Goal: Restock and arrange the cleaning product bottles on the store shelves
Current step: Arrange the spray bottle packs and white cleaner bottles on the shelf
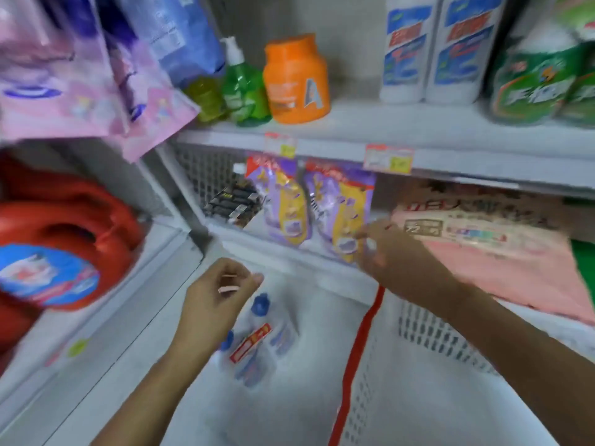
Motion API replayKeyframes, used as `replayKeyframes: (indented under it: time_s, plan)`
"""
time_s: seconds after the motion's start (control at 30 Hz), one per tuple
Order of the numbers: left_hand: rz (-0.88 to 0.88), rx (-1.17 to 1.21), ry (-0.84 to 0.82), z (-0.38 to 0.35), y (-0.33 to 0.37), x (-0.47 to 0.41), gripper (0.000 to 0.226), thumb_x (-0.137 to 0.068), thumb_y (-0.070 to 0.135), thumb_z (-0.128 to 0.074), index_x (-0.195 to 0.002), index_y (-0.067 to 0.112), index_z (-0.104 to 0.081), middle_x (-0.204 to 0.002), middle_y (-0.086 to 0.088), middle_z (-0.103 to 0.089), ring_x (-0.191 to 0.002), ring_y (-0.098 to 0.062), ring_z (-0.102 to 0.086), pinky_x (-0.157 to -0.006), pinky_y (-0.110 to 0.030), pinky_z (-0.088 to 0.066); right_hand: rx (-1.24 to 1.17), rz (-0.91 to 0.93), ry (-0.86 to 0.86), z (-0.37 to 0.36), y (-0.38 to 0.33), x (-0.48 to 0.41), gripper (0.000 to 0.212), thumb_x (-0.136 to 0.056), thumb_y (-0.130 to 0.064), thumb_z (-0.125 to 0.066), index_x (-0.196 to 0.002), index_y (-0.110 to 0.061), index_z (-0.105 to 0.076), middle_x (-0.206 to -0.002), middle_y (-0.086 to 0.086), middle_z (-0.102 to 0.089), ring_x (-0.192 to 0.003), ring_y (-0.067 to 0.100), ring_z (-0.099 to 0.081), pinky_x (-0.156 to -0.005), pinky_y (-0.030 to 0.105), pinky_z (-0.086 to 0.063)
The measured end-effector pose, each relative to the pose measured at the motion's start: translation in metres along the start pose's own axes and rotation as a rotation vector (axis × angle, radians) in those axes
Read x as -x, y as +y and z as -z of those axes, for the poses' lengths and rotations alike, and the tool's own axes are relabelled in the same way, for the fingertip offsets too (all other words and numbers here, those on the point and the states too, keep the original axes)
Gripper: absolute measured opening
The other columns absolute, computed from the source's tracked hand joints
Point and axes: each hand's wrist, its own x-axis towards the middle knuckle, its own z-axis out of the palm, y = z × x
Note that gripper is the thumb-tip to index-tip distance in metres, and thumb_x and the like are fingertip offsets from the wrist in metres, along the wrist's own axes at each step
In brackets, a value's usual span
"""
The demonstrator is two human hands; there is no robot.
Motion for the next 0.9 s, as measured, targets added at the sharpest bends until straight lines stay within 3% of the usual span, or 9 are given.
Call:
replayKeyframes:
  time_s: [0.1, 0.17, 0.2, 0.27, 0.37, 0.5, 0.63, 0.73, 0.9]
  plan:
    - [0.156, -0.007, 0.206, 0.014, -0.072, 0.04, 0.055, -0.067, 0.033, -0.085, -0.112, 0.018, -0.056, -0.115, 0.004, -0.056, -0.103, -0.014, -0.057, -0.086, -0.026, -0.045, 0.041, -0.019, -0.302, -0.053, -0.013, 0.018, 0.035, -0.08, -0.04, -0.049, -0.091, -0.011, -0.066, -0.088, 0.01, -0.064, -0.083, 0.027, -0.065, -0.07, 0.031, -0.048]
    - [0.285, 0.041, 0.295, 0.012, -0.113, 0.064, 0.07, -0.068, 0.026, -0.087, -0.125, 0.014, -0.049, -0.122, 0.001, -0.05, -0.109, -0.018, -0.052, -0.089, -0.031, -0.043, 0.209, 0.003, -0.384, -0.074, -0.015, 0.026, 0.037, -0.084, -0.043, -0.043, -0.085, -0.013, -0.065, -0.082, 0.007, -0.063, -0.078, 0.024, -0.067, -0.062, 0.025, -0.048]
    - [0.348, 0.077, 0.283, 0.007, -0.13, 0.074, 0.071, -0.069, 0.02, -0.086, -0.128, 0.011, -0.048, -0.123, 0.0, -0.05, -0.11, -0.02, -0.052, -0.088, -0.032, -0.043, 0.31, -0.028, -0.476, -0.076, -0.017, 0.028, 0.035, -0.091, -0.043, -0.043, -0.09, -0.014, -0.063, -0.091, 0.006, -0.063, -0.089, 0.023, -0.065, -0.068, 0.025, -0.046]
    - [0.438, 0.11, 0.173, -0.008, -0.161, 0.086, 0.071, -0.07, 0.016, -0.084, -0.131, 0.009, -0.047, -0.124, -0.001, -0.052, -0.11, -0.02, -0.052, -0.088, -0.033, -0.042, 0.396, -0.06, -0.626, -0.079, -0.014, 0.037, 0.038, -0.099, -0.047, -0.036, -0.081, -0.02, -0.056, -0.096, 0.003, -0.061, -0.104, 0.022, -0.059, -0.074, 0.026, -0.038]
    - [0.456, 0.164, 0.033, -0.028, -0.19, 0.086, 0.071, -0.067, 0.023, -0.087, -0.127, 0.017, -0.05, -0.124, 0.003, -0.058, -0.113, -0.018, -0.055, -0.093, -0.035, -0.044, 0.37, -0.12, -0.65, -0.079, -0.008, 0.04, 0.051, -0.099, -0.051, -0.032, -0.057, -0.022, -0.033, -0.063, -0.005, -0.04, -0.092, 0.02, -0.061, -0.069, 0.027, -0.035]
    - [0.374, 0.181, 0.075, -0.041, -0.199, 0.067, 0.054, -0.07, 0.026, -0.085, -0.115, 0.023, -0.056, -0.107, 0.009, -0.067, -0.094, -0.009, -0.066, -0.08, -0.024, -0.053, 0.351, -0.09, -0.649, -0.079, -0.004, 0.042, 0.051, -0.098, -0.052, -0.033, -0.057, -0.021, -0.035, -0.061, -0.004, -0.037, -0.075, 0.019, -0.056, -0.073, 0.031, -0.04]
    - [0.327, 0.191, 0.088, -0.041, -0.192, 0.052, 0.043, -0.072, 0.015, -0.083, -0.105, 0.026, -0.058, -0.095, 0.009, -0.068, -0.085, -0.011, -0.067, -0.061, -0.01, -0.05, 0.202, -0.071, -0.568, -0.078, -0.003, 0.047, 0.033, -0.087, -0.053, -0.057, -0.081, -0.021, -0.061, -0.094, 0.001, -0.058, -0.096, 0.021, -0.058, -0.088, 0.032, -0.043]
    - [0.262, 0.157, 0.058, -0.033, -0.177, 0.052, 0.045, -0.072, 0.006, -0.081, -0.098, 0.033, -0.055, -0.091, 0.011, -0.068, -0.081, -0.006, -0.066, -0.061, -0.01, -0.049, 0.185, 0.021, -0.371, -0.071, -0.004, 0.047, 0.047, -0.069, -0.051, -0.078, -0.104, -0.021, -0.068, -0.125, 0.013, -0.056, -0.123, 0.037, -0.046, -0.1, 0.047, -0.041]
    - [0.175, 0.2, 0.057, -0.002, -0.129, 0.069, 0.05, -0.065, 0.013, -0.088, -0.106, 0.027, -0.062, -0.094, 0.015, -0.072, -0.084, -0.005, -0.067, -0.068, -0.019, -0.054, -0.234, -0.231, -0.461, -0.049, -0.023, 0.033, 0.08, -0.067, -0.051, -0.079, -0.136, -0.035, -0.043, -0.135, -0.008, -0.04, -0.125, 0.008, -0.037, -0.1, 0.019, -0.029]
